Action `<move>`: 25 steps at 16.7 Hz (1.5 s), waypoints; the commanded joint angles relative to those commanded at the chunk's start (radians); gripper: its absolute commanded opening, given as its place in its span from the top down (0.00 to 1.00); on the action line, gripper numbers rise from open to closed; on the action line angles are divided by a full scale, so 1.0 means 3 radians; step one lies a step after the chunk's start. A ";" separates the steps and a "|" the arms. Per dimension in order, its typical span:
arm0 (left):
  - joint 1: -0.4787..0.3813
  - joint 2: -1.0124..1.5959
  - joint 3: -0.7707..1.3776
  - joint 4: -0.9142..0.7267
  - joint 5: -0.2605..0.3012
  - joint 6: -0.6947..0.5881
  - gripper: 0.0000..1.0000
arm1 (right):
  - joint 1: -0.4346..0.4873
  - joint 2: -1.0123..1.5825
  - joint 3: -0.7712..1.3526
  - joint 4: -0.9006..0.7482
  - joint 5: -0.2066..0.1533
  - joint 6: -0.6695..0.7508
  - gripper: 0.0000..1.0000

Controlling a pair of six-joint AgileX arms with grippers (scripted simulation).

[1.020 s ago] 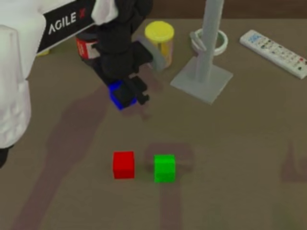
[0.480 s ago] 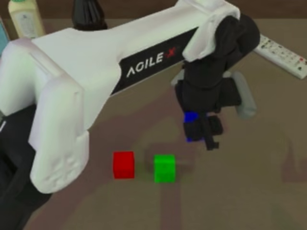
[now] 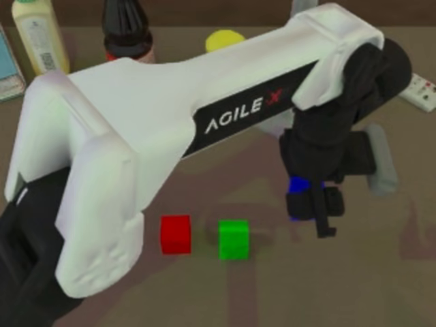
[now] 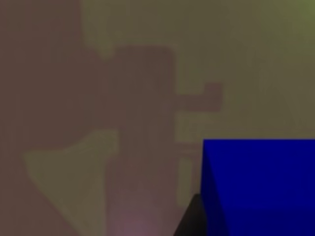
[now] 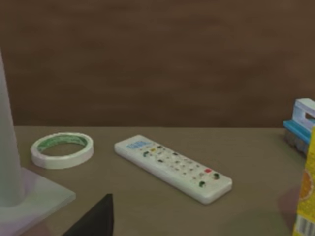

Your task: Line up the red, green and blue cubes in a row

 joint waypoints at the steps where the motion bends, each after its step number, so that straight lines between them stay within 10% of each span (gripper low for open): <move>1: -0.0001 0.0005 -0.0046 0.0046 -0.0002 0.0001 1.00 | 0.0000 0.0000 0.0000 0.0000 0.0000 0.0000 0.00; 12: -0.0009 0.0133 -0.0687 0.0812 0.0002 0.0000 1.00 | 0.0000 0.0000 0.0000 0.0000 0.0000 0.0000 0.00; 25: -0.0009 0.0133 -0.0687 0.0812 0.0002 0.0000 0.02 | 0.0000 0.0000 0.0000 0.0000 0.0000 0.0000 0.00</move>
